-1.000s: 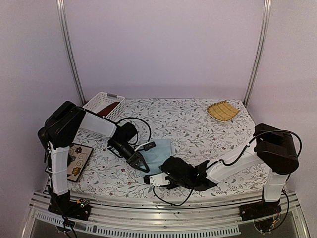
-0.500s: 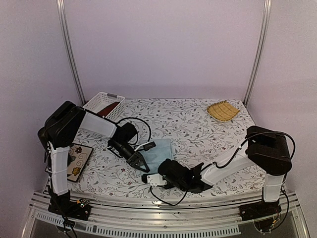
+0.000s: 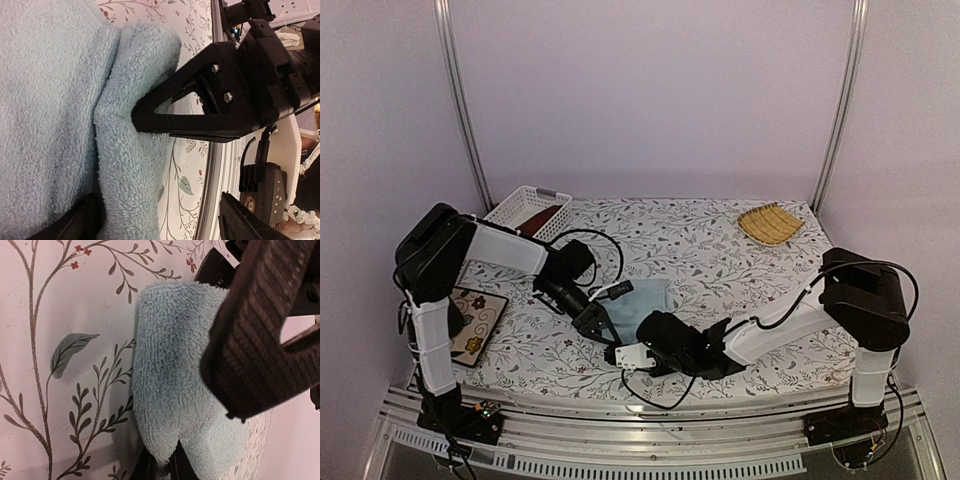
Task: Roll the towels
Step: Roll the towel at the center of the board.
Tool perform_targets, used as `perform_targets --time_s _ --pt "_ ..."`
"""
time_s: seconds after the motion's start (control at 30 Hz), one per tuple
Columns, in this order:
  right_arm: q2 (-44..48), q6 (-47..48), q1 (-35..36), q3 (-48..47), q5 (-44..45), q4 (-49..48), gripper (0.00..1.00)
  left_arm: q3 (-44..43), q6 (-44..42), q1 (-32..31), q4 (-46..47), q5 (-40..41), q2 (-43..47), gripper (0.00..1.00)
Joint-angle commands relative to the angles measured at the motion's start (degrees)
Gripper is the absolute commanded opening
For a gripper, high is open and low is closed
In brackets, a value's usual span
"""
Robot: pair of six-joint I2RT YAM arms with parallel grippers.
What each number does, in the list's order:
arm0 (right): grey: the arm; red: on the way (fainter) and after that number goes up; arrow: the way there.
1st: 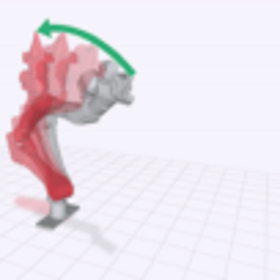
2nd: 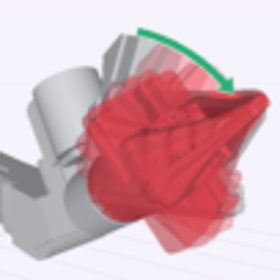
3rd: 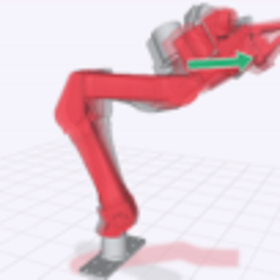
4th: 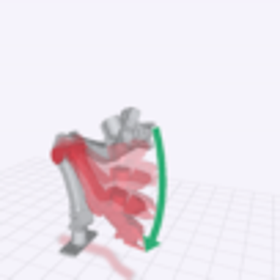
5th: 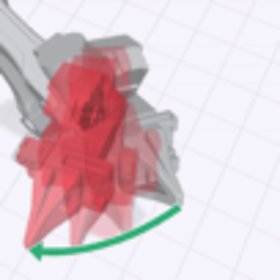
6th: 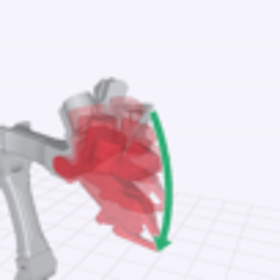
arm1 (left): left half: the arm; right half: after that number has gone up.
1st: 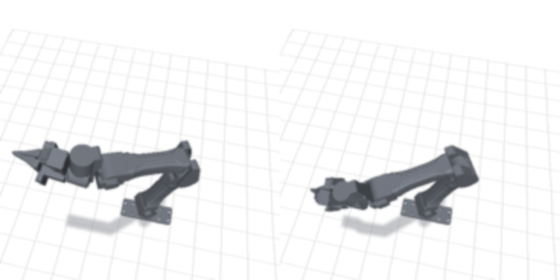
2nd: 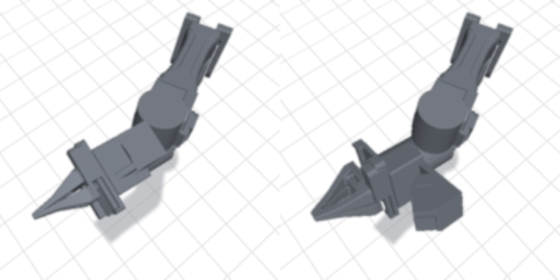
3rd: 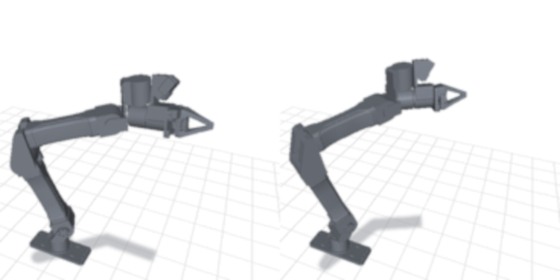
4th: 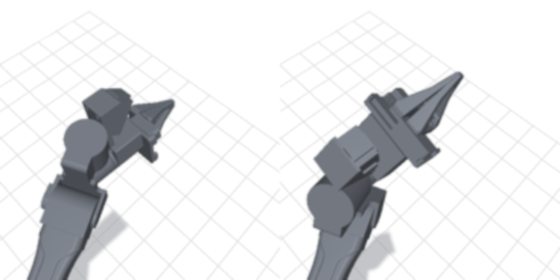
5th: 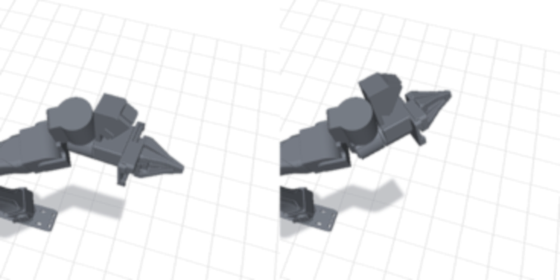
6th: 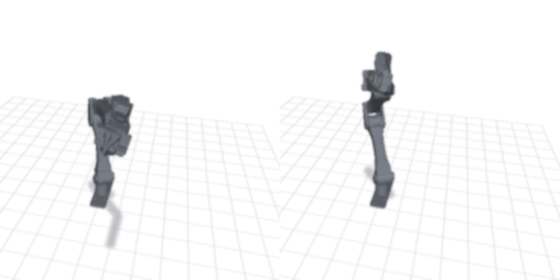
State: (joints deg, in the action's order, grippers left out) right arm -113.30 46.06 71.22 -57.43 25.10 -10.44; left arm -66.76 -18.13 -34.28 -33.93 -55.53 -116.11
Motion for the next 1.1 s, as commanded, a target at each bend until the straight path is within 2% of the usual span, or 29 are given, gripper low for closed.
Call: perform_targets --time_s 0.0,0.07,0.1,0.37,0.53,0.83,1.07 --pt "1.28 -0.96 -0.50 -1.45 -7.61 7.24 0.02 1.83 0.33 0.64 1.06 12.63 2.40 0.87" --pt "1.44 -1.06 -0.55 -2.15 -9.07 8.40 0.02 2.42 0.56 0.62 1.11 14.69 4.66 0.96" --pt "1.41 -1.23 -0.51 -2.42 -9.71 8.86 0.02 2.75 0.78 0.64 1.32 15.71 5.98 0.97" --pt "1.04 -1.97 -0.80 -3.51 -13.15 11.13 0.02 7.14 0.95 0.65 5.30 22.59 14.80 0.97" --pt "1.26 -3.00 -1.28 -5.00 -16.00 13.78 0.02 13.10 1.55 0.66 10.59 28.26 21.77 0.97" --pt "-0.91 -7.37 -4.05 -15.37 -31.67 30.45 0.02 28.75 0.53 0.71 26.74 37.03 40.68 0.97" --pt "-4.37 -9.23 -6.03 -23.17 -42.57 40.53 0.03 36.09 -5.35 -1.24 31.70 41.14 49.35 0.97"
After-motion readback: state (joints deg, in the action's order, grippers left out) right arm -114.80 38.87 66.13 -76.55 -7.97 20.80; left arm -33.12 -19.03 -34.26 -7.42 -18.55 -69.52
